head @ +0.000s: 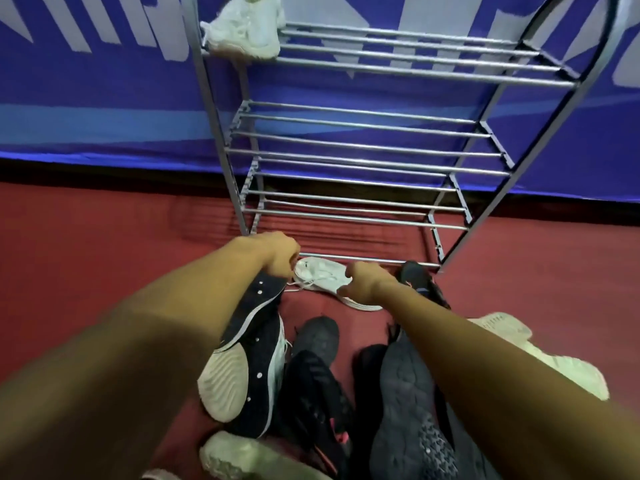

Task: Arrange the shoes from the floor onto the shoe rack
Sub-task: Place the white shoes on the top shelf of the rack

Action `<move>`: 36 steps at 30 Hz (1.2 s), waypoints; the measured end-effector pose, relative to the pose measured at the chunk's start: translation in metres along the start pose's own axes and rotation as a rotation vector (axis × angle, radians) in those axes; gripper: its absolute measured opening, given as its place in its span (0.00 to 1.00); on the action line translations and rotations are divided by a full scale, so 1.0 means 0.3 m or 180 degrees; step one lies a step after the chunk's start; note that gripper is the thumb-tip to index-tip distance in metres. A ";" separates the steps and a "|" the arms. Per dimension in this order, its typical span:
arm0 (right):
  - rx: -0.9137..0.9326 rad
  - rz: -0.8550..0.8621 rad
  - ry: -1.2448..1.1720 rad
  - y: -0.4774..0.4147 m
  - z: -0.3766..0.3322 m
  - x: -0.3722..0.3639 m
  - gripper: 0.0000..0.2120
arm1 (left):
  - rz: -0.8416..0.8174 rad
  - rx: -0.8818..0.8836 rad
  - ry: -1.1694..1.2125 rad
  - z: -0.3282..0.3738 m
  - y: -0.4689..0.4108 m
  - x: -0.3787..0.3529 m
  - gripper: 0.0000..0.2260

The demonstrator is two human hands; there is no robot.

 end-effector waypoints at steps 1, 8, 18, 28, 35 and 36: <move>0.0019 -0.0052 0.0081 -0.035 0.006 -0.034 0.24 | -0.0019 0.0025 0.0011 -0.007 -0.030 -0.021 0.16; -0.0113 -0.0285 0.0293 -0.258 0.128 -0.232 0.19 | -0.0134 -0.0180 0.0062 0.094 -0.263 -0.260 0.18; 0.0194 -0.0226 0.0537 -0.393 0.153 -0.334 0.17 | -0.0352 -0.0072 0.0236 0.084 -0.389 -0.396 0.20; 0.0381 0.0421 0.0511 -0.393 0.135 -0.264 0.13 | -0.0313 -0.0009 0.0276 0.075 -0.384 -0.392 0.20; 0.0456 0.0550 0.0091 -0.332 0.124 -0.122 0.13 | 0.0122 0.0088 0.0323 0.098 -0.357 -0.294 0.34; 0.0513 0.0499 0.0016 -0.315 0.120 -0.113 0.14 | 0.0181 0.0089 0.0359 0.102 -0.344 -0.278 0.36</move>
Point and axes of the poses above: each hand's wrist, its own y-axis away from the middle knuckle, its own x-axis out of the back of the hand, z = x × y, the point moved 8 cm from there along -y, towards the middle knuckle, and after that the axes turned 15 degrees about -y, right-handed, at the moved point
